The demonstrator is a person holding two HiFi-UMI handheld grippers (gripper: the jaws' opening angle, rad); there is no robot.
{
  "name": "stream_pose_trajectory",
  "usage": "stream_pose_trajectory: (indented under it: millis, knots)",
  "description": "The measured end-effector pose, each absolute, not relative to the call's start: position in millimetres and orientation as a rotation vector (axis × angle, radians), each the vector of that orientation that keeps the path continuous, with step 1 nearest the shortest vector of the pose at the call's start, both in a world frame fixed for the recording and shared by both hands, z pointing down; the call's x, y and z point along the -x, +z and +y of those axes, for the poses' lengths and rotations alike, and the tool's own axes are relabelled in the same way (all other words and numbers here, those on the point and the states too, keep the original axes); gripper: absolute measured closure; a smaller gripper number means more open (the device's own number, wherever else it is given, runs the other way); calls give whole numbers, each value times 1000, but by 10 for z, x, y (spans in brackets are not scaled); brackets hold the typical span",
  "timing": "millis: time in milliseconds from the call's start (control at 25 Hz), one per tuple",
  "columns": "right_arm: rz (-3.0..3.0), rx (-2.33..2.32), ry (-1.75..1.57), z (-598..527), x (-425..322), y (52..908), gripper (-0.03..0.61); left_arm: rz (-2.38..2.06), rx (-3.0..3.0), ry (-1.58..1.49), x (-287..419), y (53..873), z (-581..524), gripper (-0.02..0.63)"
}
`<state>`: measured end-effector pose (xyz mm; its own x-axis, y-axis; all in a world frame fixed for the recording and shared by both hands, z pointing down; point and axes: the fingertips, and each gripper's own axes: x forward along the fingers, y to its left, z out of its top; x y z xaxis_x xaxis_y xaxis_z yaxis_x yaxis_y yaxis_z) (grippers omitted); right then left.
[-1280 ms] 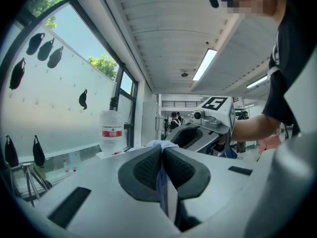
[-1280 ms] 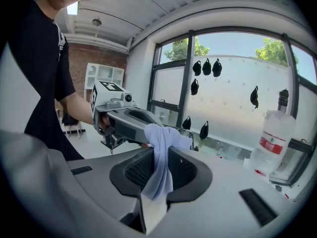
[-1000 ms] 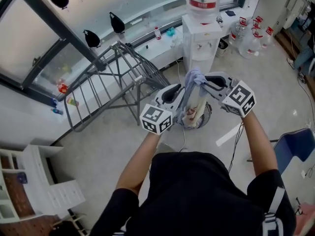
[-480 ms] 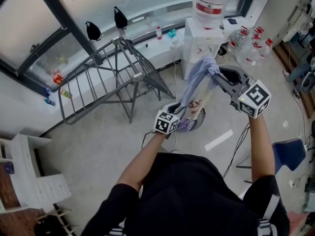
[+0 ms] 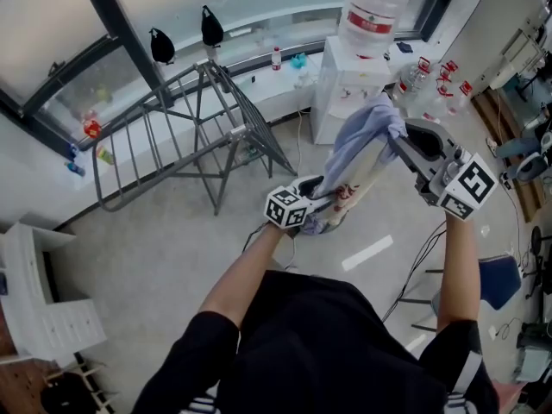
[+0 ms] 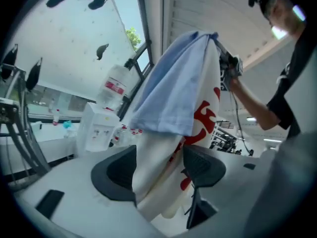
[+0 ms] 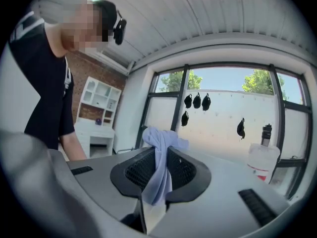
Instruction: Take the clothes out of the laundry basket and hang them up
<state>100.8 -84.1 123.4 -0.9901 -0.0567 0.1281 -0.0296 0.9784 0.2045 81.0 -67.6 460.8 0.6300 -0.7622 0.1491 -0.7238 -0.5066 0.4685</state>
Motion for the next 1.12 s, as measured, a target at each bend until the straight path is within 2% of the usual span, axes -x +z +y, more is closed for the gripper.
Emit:
stream_pose_trajectory:
  millis: [120,360,400,480,640,800,920,1120]
  knots:
    - [-3104,-33,-195,-782,-1137,1060,517,-1047,-2468,-142,-911,4415,-654,331]
    - [-3136,-69,-243,-821,-1288,863,517,-921,-2523,-124,-1006,4261,-749,328]
    - [-3137,-105,-237,-870,-1320,863,517,-877,-2525,-112,-1069,4259,-726,347]
    - [-3143,-211,-204,-1021,-1415,893,517,-830,-2534,-97,-1145,4257,-642,452]
    - [-3133,-464,-125,-1373,-1748,1029,517,-894,-2491,-228,-965,4186,-475,500]
    - [-3100,-654,-26,-1618,-2032,1256,517,-1015,-2517,-297,-695,4001,-285,601]
    - [-3061,-677,-16,-1625,-2093,1436,517,-1065,-2533,-309,-632,3863,-202,606]
    - [-3084,-533,-67,-1396,-1920,1285,518,-1178,-2504,-38,-744,4201,-510,595]
